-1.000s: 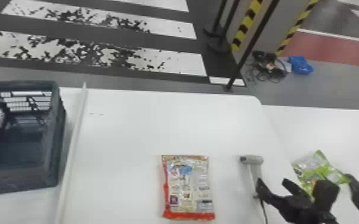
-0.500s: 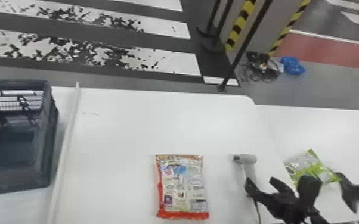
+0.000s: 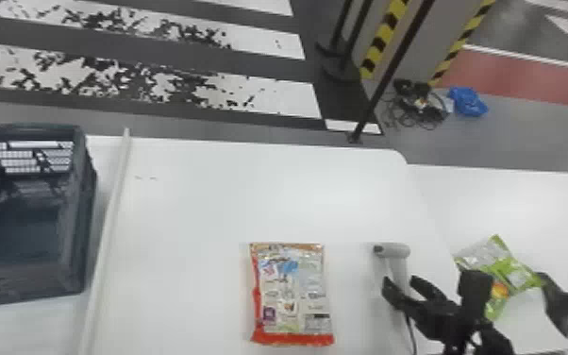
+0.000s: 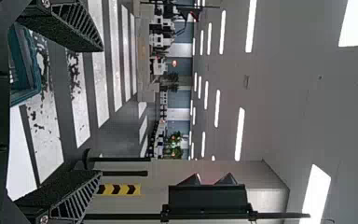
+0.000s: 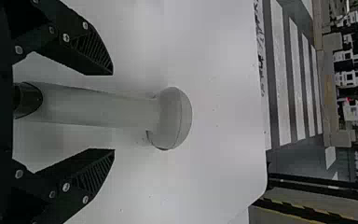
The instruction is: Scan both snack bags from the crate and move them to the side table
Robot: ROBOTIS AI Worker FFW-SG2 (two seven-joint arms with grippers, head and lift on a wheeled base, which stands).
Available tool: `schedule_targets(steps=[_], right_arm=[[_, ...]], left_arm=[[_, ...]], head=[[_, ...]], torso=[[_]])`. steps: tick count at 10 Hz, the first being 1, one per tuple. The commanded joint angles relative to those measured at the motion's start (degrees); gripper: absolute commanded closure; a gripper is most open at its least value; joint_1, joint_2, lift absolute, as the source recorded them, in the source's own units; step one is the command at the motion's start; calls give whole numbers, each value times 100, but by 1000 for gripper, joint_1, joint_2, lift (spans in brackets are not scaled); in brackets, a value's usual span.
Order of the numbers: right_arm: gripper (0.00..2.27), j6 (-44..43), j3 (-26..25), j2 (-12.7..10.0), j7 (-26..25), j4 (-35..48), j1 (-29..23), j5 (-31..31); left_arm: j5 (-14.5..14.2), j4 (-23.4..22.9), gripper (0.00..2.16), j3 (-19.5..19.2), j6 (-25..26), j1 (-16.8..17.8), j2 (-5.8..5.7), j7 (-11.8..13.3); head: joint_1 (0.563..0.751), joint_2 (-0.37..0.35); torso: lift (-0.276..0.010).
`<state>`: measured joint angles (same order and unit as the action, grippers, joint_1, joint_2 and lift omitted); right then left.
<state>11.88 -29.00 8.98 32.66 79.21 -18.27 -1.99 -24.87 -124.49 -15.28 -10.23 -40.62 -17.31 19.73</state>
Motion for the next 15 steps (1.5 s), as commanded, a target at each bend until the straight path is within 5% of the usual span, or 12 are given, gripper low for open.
schedule_targets(steps=[1, 2, 6, 11, 15], right_arm=[[1848, 197, 43, 7, 3, -37, 78, 5], [2229, 179, 52, 7, 3, -19, 69, 5], [2246, 179, -89, -160, -164, 693, -423, -223], [2246, 372, -115, -889, -410, 2574, -1811, -1216], [2246, 56, 122, -903, -322, 2987, -2532, -1568]], left_arm=[[0, -31, 60, -18, 0, -16, -18, -4], [0, -40, 60, -18, 0, -16, -18, -4], [-18, -31, 60, 17, 0, 19, -36, -13], [-35, 12, 60, 26, 0, 36, -27, -4], [-44, 39, 60, 26, -18, 45, 17, -4]], head=[[695, -250], [695, -247], [695, -254], [695, -229], [695, -191]], torso=[[-29], [-29], [-29], [-29], [-29]])
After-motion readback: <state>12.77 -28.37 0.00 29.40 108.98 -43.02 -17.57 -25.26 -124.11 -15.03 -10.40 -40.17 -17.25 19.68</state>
